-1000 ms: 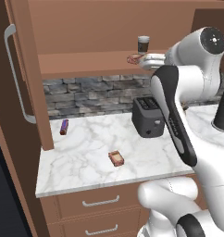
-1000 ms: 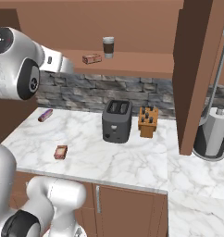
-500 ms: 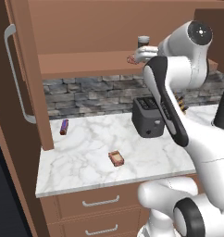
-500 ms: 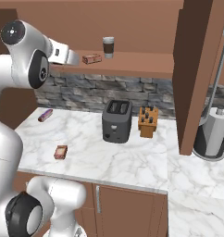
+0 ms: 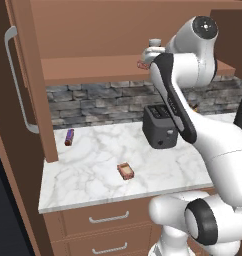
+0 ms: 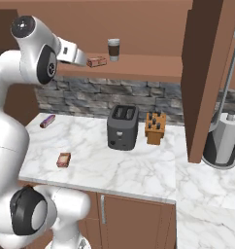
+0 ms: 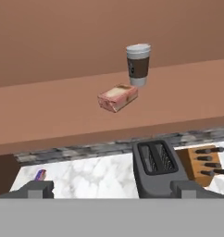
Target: Pick the bar soap and bar soap from the cabinet and place them on the counter.
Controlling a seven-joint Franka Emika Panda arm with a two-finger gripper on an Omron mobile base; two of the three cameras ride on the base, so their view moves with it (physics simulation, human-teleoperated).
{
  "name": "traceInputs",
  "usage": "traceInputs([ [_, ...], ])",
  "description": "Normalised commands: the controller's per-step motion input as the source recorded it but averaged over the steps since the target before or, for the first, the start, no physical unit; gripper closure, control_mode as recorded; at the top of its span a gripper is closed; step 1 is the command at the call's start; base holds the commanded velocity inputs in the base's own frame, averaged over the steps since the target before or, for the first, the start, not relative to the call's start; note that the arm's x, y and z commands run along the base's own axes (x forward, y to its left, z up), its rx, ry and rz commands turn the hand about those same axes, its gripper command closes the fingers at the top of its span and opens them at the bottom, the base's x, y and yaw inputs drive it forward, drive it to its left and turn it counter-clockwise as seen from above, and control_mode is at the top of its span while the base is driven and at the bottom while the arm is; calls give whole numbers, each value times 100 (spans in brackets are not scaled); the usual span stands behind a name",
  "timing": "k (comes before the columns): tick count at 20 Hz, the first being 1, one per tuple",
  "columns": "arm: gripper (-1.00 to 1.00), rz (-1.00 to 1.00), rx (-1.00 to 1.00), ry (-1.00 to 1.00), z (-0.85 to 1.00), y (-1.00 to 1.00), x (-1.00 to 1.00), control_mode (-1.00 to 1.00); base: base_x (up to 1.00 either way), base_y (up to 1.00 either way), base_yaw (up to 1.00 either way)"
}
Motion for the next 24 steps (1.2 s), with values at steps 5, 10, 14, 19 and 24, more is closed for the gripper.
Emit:
traceInputs([
  [5,-100,0,0,6,-1,0,36,-100,0,0,0],
  [10,-100,0,0,6,-5,-3,31,-100,0,0,0],
  [14,-100,0,0,3,-30,-2,28,-100,0,0,0],
  [19,-100,0,0,-2,-27,0,16,-100,0,0,0],
  [24,-100,0,0,-1,0,-3,22,-100,0,0,0],
])
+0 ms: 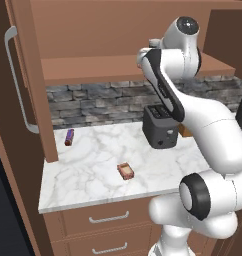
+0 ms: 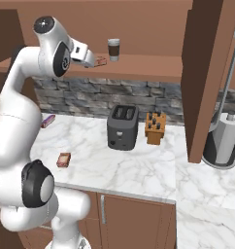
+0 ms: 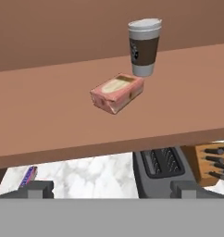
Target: Pick the bar soap and bar soap from the cabinet and place them on the counter.
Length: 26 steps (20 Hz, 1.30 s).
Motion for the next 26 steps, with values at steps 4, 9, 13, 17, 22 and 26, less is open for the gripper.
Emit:
traceInputs([
  [4,-100,0,0,-6,0,-1,27,-100,0,0,0],
  [9,-100,0,0,-4,0,-2,21,-100,0,0,0],
  [13,-100,0,0,0,0,-5,18,-100,0,0,0],
  [17,-100,0,0,1,0,-2,27,-100,0,0,0],
  [22,-100,0,0,2,0,0,33,-100,0,0,0],
  [26,-100,0,0,7,0,0,34,-100,0,0,0],
])
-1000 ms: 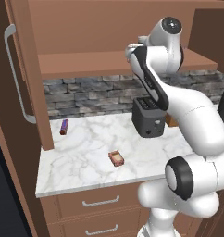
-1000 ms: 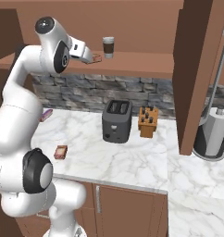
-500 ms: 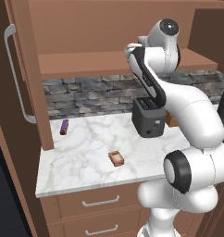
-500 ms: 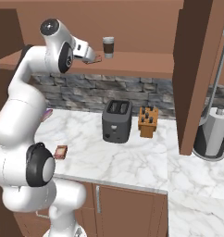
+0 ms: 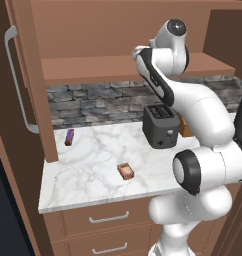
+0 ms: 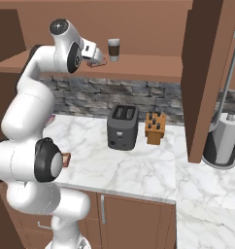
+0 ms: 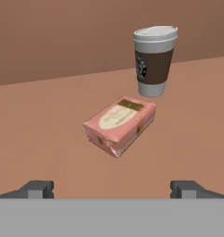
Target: Pick the bar soap and bar soap from the cabinet and place them on the counter.
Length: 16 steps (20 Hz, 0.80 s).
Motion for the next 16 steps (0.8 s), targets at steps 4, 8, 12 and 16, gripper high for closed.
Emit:
traceInputs([
  [4,-100,0,0,7,0,0,32,-100,0,0,0],
  [8,-100,0,0,6,-1,0,29,-100,0,0,0],
  [12,-100,0,0,4,-15,0,28,-100,0,0,0],
  [16,-100,0,0,2,-24,0,29,-100,0,0,0],
])
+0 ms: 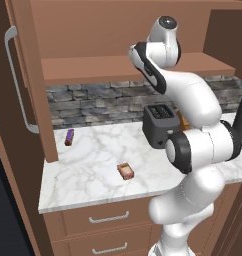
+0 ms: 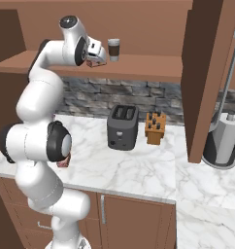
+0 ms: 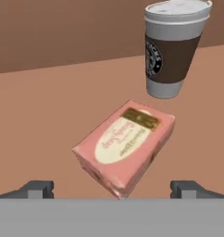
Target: Pick the bar soap and bar soap from the cabinet and place them on the counter.
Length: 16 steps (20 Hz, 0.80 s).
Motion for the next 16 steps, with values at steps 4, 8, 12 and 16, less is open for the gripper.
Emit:
traceInputs([
  [4,-100,0,0,1,-24,0,31,-100,0,0,0],
  [8,-100,0,0,0,-10,0,32,-100,0,0,0],
  [12,-100,0,0,0,-1,0,35,-100,0,0,0],
  [16,100,0,0,0,-5,0,28,-100,0,0,0],
])
